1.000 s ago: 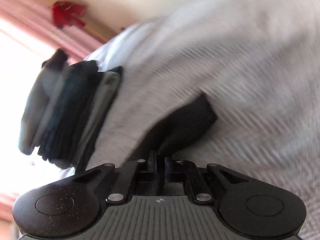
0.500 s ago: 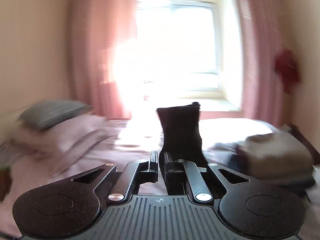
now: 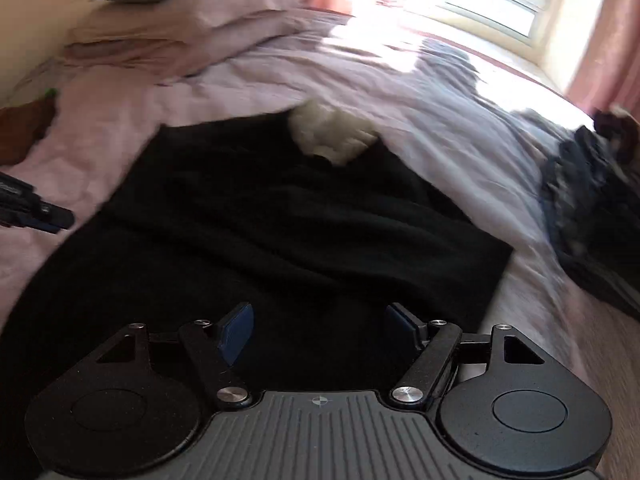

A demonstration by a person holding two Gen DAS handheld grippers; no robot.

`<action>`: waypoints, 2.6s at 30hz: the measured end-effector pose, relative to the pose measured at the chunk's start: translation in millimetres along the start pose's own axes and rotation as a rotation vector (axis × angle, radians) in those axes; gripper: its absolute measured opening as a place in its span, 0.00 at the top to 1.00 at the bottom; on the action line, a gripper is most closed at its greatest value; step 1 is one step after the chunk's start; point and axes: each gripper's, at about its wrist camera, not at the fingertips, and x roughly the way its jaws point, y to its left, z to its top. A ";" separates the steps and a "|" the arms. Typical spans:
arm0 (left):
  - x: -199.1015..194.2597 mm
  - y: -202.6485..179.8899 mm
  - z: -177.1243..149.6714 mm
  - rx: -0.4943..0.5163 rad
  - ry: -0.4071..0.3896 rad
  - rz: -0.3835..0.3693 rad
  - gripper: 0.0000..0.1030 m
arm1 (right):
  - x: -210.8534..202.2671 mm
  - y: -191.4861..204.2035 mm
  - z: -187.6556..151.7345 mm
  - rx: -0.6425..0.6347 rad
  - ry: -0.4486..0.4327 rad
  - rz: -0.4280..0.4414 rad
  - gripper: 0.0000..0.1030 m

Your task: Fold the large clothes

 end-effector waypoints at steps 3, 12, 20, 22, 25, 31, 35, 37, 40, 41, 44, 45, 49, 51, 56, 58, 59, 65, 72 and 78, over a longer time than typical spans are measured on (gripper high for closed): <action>33.6 -18.7 18.7 -0.031 0.010 -0.063 0.75 | 9.5 -42.5 -10.0 0.066 0.028 -0.132 0.32; 107.5 -30.9 51.8 -0.242 -0.007 -0.113 0.98 | 17.9 -67.9 -23.4 0.040 -0.034 -0.118 0.32; -5.6 -63.8 49.6 0.100 -0.361 -0.032 0.98 | 35.4 -60.4 -23.2 -0.066 -0.086 -0.182 0.32; 5.3 -41.0 39.2 0.086 -0.300 0.040 0.98 | 31.3 -64.1 -16.5 -0.024 -0.128 -0.198 0.32; 47.5 -15.8 13.0 0.099 -0.165 0.126 0.97 | 30.8 -65.4 -8.5 0.029 -0.119 -0.208 0.32; 54.4 -10.6 -13.6 0.074 -0.220 0.160 0.97 | 52.6 -59.1 -19.4 -0.068 0.025 -0.226 0.32; 36.2 -17.8 -12.5 0.155 -0.250 0.197 0.96 | 48.9 -55.9 -16.9 -0.109 0.022 -0.196 0.32; 53.3 -12.2 -13.3 0.181 -0.158 0.230 0.92 | 56.9 -51.5 -19.6 -0.142 0.074 -0.186 0.32; 47.1 -16.5 -8.2 0.245 -0.148 0.224 0.88 | 44.2 -51.8 -14.8 -0.189 0.103 -0.184 0.32; 40.5 -17.8 -7.0 0.266 -0.162 0.229 0.78 | 37.3 -54.2 -13.5 -0.193 0.108 -0.187 0.32; 20.0 -11.0 -5.6 0.262 -0.188 0.258 0.71 | 12.0 -64.3 -6.8 -0.128 0.075 -0.138 0.32; 10.6 -5.9 -6.0 0.241 -0.202 0.274 0.72 | 4.7 -67.6 -2.6 -0.086 0.050 -0.099 0.32; -6.4 -1.1 2.1 0.199 -0.298 0.274 0.76 | 6.5 -68.8 15.9 0.043 -0.052 0.074 0.32; 10.3 -10.5 10.5 0.245 -0.281 0.227 0.77 | 28.5 -62.9 22.9 0.063 -0.079 0.131 0.35; 82.7 -16.8 22.5 0.348 -0.156 0.202 0.76 | 101.2 -76.6 27.2 0.152 -0.018 0.076 0.45; 82.0 -12.3 28.8 0.337 -0.163 0.194 0.76 | 100.7 -98.8 24.4 0.243 -0.001 0.041 0.45; 74.6 -10.4 31.2 0.321 -0.176 0.198 0.76 | 93.4 -106.6 23.1 0.276 0.001 0.005 0.45; 8.0 0.8 7.5 0.317 -0.154 0.172 0.79 | -7.1 -117.7 -15.2 0.322 -0.039 -0.011 0.45; -10.9 -35.3 -86.8 0.494 0.039 0.095 0.78 | -41.0 -17.5 -64.9 0.232 0.048 0.116 0.45; -57.0 -11.4 -185.6 0.532 0.145 0.216 0.78 | -73.2 22.2 -168.0 0.008 0.248 -0.004 0.45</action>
